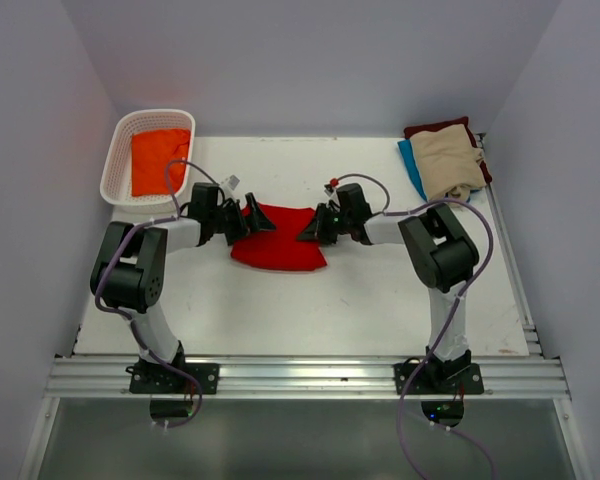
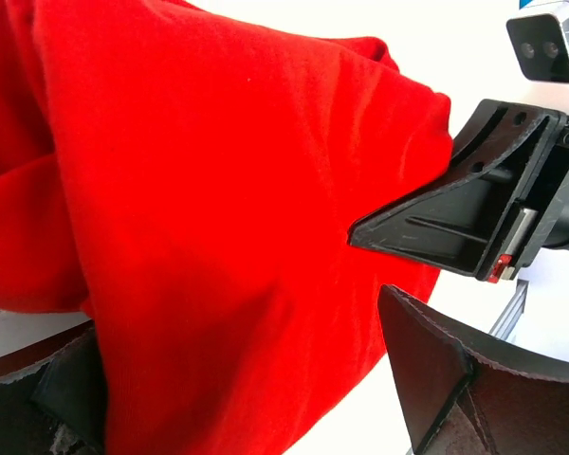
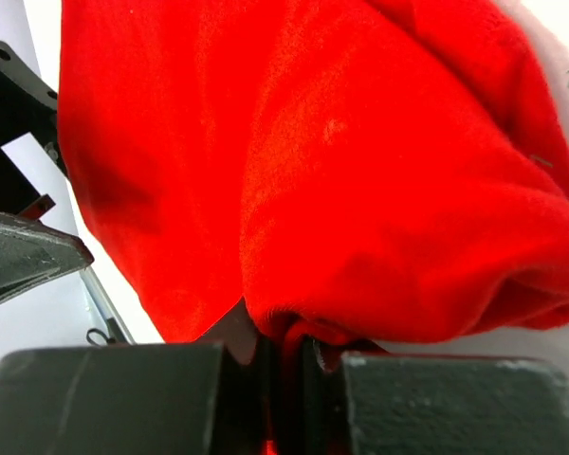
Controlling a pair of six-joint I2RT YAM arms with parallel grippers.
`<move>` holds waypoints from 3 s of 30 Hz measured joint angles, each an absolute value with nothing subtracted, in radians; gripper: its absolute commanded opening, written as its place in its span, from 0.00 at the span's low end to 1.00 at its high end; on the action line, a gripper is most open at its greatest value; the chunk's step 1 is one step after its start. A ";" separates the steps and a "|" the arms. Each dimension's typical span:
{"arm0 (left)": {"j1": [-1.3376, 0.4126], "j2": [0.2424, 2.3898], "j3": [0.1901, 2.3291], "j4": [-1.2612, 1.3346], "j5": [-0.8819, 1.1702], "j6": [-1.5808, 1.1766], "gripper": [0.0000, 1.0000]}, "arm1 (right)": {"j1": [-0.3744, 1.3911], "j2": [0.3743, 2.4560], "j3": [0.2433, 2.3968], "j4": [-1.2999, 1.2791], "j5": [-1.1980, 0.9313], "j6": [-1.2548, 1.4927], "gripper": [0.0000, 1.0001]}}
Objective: Fold and stack the t-shirts
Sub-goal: Neatly place the folded tshirt to the corner
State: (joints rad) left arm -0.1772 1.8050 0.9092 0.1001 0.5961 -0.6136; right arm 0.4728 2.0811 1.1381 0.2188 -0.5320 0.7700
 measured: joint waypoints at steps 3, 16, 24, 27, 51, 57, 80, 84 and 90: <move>-0.177 1.804 0.905 0.108 0.599 -0.614 1.00 | 0.477 2.082 1.139 0.218 -0.543 0.774 0.00; -0.170 1.709 0.877 -0.030 0.563 -0.608 1.00 | 0.372 1.845 0.979 0.260 -0.601 0.912 0.00; -0.163 1.637 0.877 -0.096 0.546 -0.605 1.00 | 0.273 1.726 0.956 0.552 -0.609 1.121 0.00; -0.163 1.610 0.877 -0.118 0.543 -0.598 1.00 | 0.223 1.736 0.955 0.649 -0.619 1.203 0.00; -0.156 1.448 0.738 -0.143 0.576 -0.571 1.00 | -0.159 2.092 1.347 1.151 -0.532 1.544 0.00; -0.156 1.449 0.730 -0.138 0.588 -0.554 1.00 | -0.255 2.130 1.473 1.180 -0.508 1.511 0.00; -0.156 1.529 0.654 -0.061 0.663 -0.566 1.00 | -0.308 1.907 0.923 0.757 -0.364 1.103 0.00; -0.156 1.502 0.637 -0.061 0.666 -0.566 1.00 | -0.308 1.743 0.889 0.678 -0.290 1.032 0.00; -0.156 1.486 0.623 -0.058 0.670 -0.566 1.00 | -0.310 1.692 0.961 0.659 -0.295 1.022 0.00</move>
